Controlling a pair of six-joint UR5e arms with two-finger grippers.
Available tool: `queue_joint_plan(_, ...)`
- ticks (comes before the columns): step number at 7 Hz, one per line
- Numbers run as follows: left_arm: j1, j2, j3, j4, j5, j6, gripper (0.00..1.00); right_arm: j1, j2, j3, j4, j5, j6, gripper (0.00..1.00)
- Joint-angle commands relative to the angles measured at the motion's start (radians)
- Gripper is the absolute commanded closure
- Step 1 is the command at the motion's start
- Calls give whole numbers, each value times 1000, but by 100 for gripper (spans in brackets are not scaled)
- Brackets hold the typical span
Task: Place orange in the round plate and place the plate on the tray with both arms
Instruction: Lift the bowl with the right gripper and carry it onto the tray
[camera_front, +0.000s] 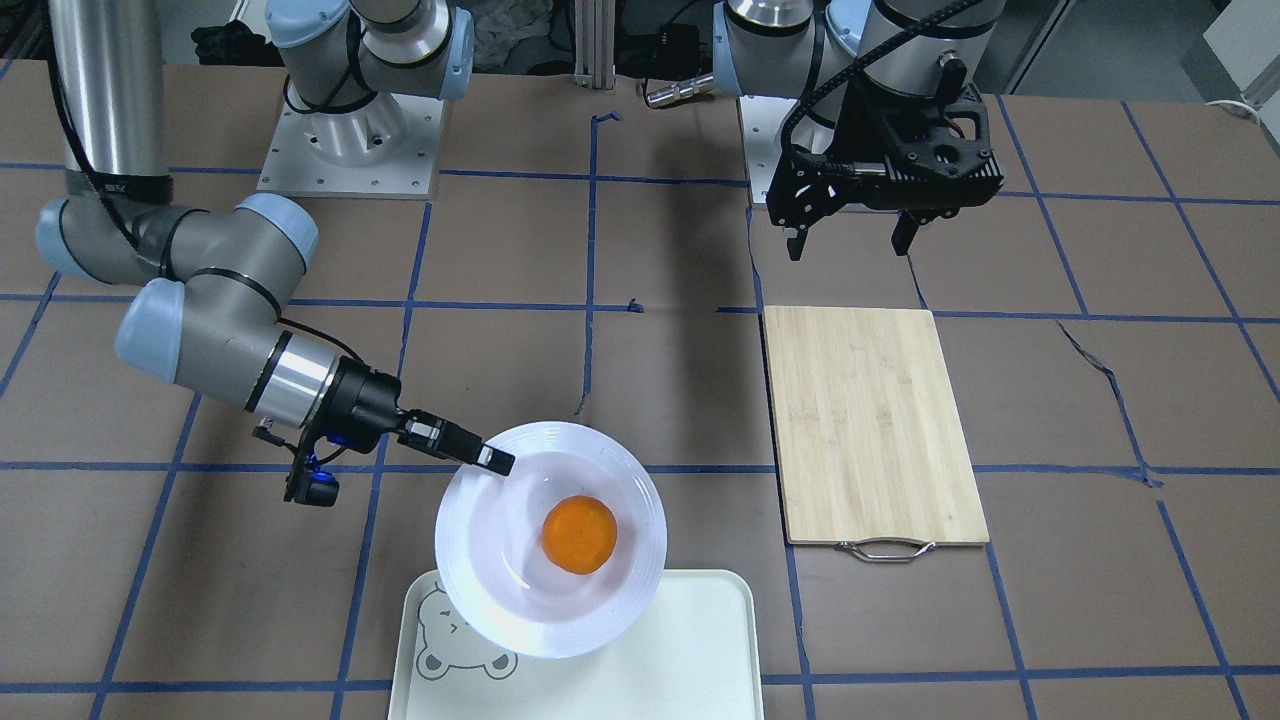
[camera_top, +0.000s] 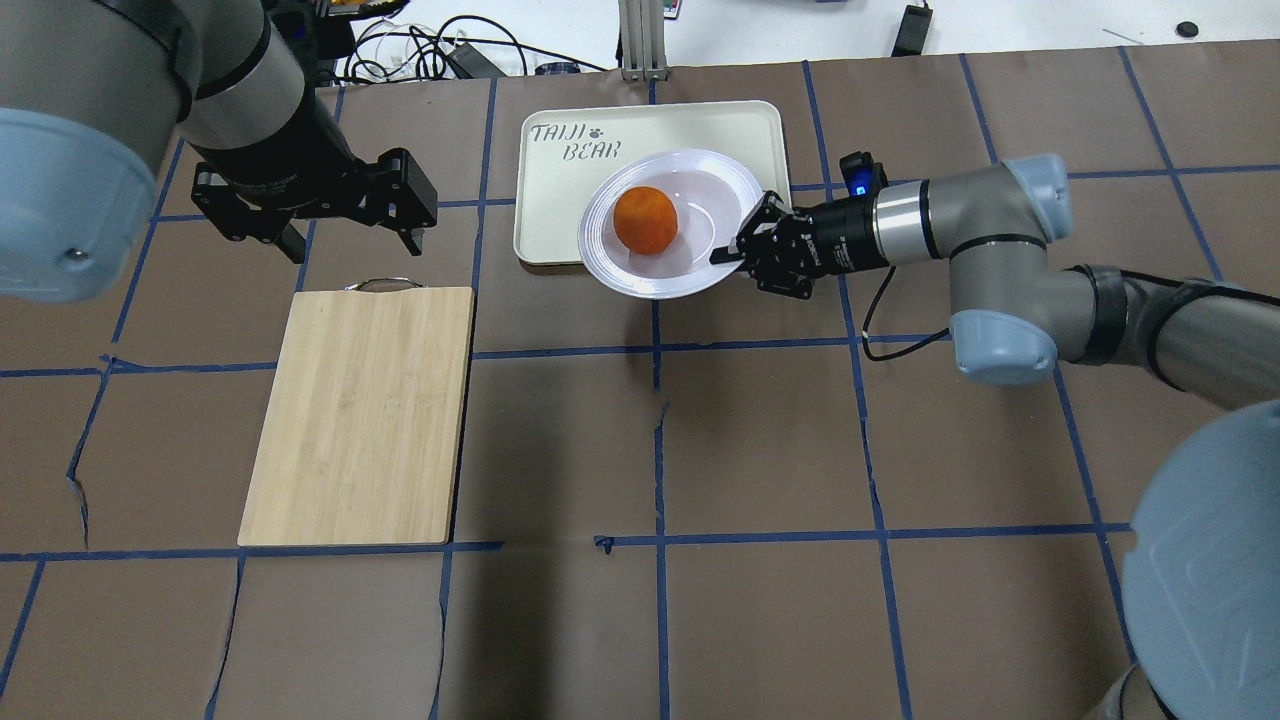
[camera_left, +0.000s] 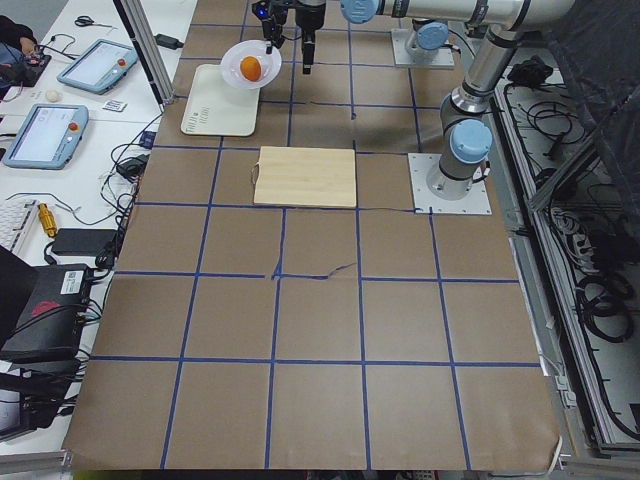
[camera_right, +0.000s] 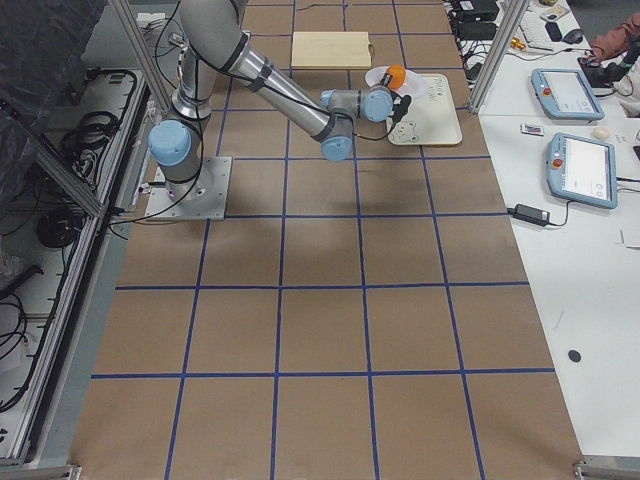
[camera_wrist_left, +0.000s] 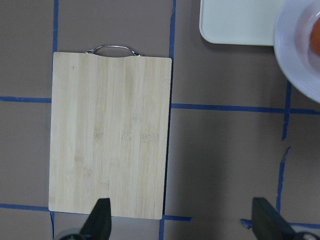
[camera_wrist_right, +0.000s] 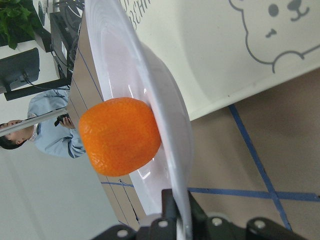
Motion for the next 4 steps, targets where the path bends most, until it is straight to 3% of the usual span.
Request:
queue_joint_plan(1,2,0,0,1,0,0,0,2,183,-203,23,69,-38,91)
queue_joint_plan(4,2,0,0,-1,0,0,0,6,233,-217,23,80,-101,92)
